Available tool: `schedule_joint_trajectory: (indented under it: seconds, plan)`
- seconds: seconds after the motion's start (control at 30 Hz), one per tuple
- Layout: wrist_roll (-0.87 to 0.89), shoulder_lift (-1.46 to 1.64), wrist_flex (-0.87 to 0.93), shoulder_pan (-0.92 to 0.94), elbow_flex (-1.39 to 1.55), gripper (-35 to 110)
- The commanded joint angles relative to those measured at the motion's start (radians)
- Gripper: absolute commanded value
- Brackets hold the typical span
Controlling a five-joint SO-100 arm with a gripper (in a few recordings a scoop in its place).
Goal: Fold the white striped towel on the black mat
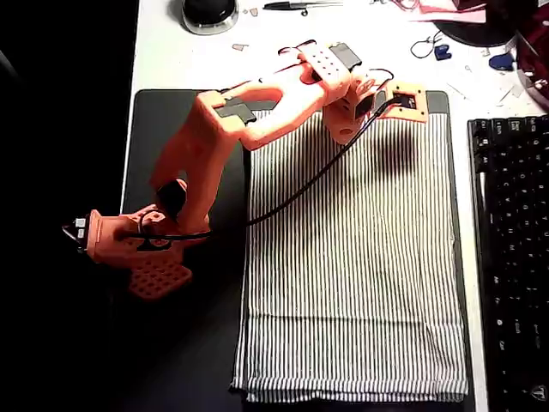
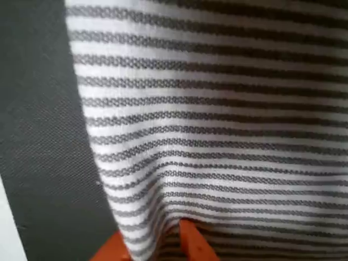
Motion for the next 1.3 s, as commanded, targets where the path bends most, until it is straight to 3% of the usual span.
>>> schedule_joint_trajectory:
  seconds: [0.0,0.6,1.03,1.27]
  plan:
    - [-0.002,0.011,-0.005,0.003,0.02,0]
    - [0.018,0.081,0.087,-0.029,-0.106,0]
    - [0.091,-0.017,0.299,-0.153,-0.537,0]
    - [0.048,0.097,0.41,-0.083,-0.506,0]
